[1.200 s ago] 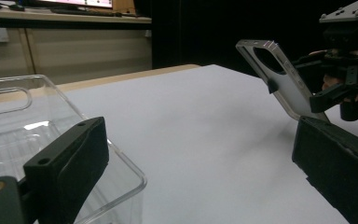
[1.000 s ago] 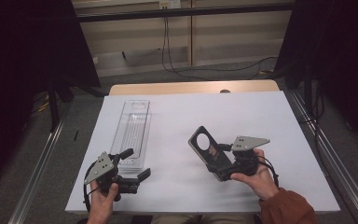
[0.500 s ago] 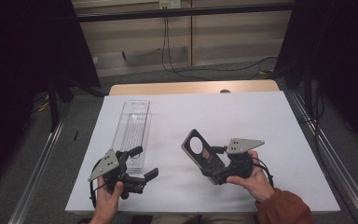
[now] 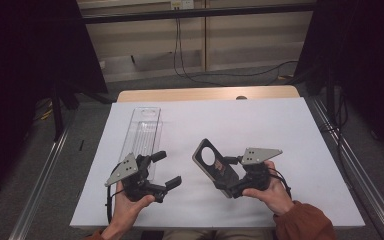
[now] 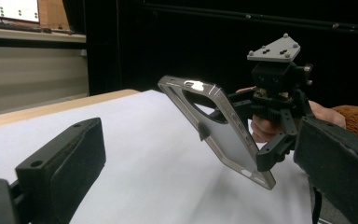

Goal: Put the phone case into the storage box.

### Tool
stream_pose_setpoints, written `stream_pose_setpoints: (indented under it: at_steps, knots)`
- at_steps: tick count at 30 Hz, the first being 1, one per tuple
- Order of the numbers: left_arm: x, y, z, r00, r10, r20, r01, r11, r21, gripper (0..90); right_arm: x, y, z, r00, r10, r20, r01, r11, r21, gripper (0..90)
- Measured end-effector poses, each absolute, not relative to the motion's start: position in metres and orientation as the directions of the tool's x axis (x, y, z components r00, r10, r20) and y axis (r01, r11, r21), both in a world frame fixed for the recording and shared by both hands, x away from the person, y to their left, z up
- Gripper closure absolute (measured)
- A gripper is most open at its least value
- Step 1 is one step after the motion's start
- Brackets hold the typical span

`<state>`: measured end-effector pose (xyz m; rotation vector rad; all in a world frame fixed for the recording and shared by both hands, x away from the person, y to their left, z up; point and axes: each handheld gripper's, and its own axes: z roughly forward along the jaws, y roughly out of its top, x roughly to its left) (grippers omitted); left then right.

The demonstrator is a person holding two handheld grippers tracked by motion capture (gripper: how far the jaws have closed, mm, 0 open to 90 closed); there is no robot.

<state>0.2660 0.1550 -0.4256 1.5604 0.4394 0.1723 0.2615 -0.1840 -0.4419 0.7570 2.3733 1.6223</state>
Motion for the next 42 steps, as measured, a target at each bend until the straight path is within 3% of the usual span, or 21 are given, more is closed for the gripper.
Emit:
stream_pose_setpoints:
  at_steps: [8,18,31,33,36,42]
  knots:
    - [0.275,0.140,-0.423,0.912,0.382,-0.150,0.161,0.003,0.987,1.6,0.263,-0.186,-0.441,-0.866,0.475,0.155,0.312,0.271,0.911,12.0]
    - [0.297,0.115,-0.421,0.955,0.266,-0.129,0.139,-0.019,0.990,1.3,0.266,-0.187,-0.442,-0.880,0.453,0.145,0.292,0.275,0.916,12.0]
    - [0.295,0.106,-0.428,0.968,0.221,-0.121,0.134,-0.043,0.990,0.7,0.268,-0.188,-0.445,-0.903,0.408,0.139,0.258,0.255,0.932,11.9]
    - [0.295,0.105,-0.429,0.960,0.252,-0.121,0.137,-0.045,0.990,0.7,0.268,-0.187,-0.445,-0.908,0.395,0.141,0.257,0.258,0.931,11.9]
    - [0.294,0.103,-0.432,0.972,0.196,-0.132,0.143,-0.045,0.989,0.7,0.266,-0.185,-0.446,-0.914,0.379,0.143,0.254,0.262,0.931,11.9]
    - [0.296,0.100,-0.433,0.972,0.195,-0.131,0.138,-0.023,0.990,0.6,0.265,-0.183,-0.444,-0.927,0.345,0.149,0.250,0.267,0.931,11.9]
